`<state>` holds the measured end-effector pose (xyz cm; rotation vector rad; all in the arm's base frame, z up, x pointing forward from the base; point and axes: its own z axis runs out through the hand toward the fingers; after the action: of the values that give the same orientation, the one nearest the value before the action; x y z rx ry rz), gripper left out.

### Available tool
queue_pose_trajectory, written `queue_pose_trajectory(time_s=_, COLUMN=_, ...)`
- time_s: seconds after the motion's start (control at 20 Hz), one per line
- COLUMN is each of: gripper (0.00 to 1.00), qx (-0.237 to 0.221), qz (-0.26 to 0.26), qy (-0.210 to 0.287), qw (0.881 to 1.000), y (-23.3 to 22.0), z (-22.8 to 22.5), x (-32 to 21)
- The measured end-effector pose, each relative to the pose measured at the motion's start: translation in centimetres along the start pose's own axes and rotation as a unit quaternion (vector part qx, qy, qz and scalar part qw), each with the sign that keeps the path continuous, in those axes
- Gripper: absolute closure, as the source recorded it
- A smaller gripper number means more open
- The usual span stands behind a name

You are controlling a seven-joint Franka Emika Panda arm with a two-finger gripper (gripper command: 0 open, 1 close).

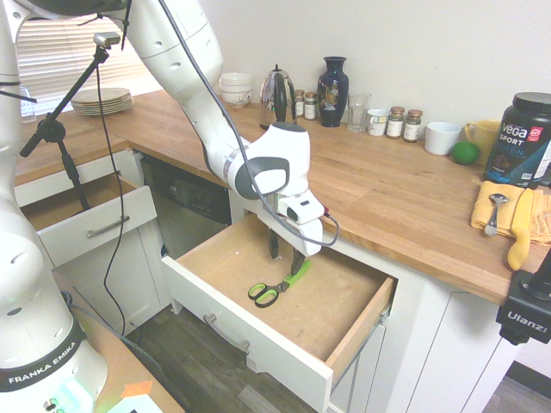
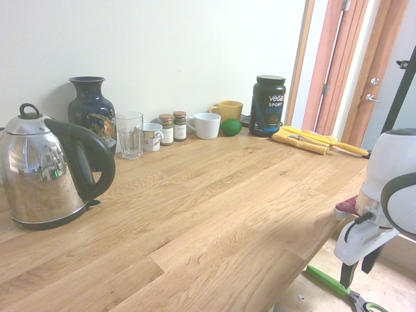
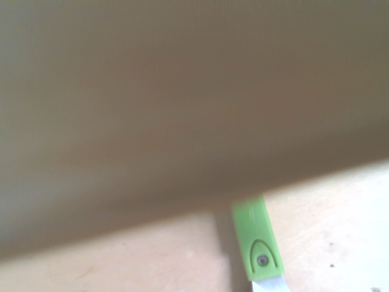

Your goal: Put scissor in the drawer

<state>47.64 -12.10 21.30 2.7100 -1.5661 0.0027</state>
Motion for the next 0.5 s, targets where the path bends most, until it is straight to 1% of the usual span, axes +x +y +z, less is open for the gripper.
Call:
queue_pose_trajectory(time_s=0.15, gripper=0.0, qx=-0.003, qz=-0.002, qy=-0.001, qw=1.0, y=0.0, z=-3.6, x=-0.7)
queue_pose_trajectory(time_s=0.35, gripper=0.0, qx=0.007, qz=-0.015, qy=-0.005, qw=1.0, y=0.7, z=-9.2, x=-2.3)
queue_pose_trajectory(time_s=0.5, gripper=0.0, qx=0.01, qz=-0.023, qy=-0.009, qw=1.0, y=1.6, z=-11.8, x=-4.0)
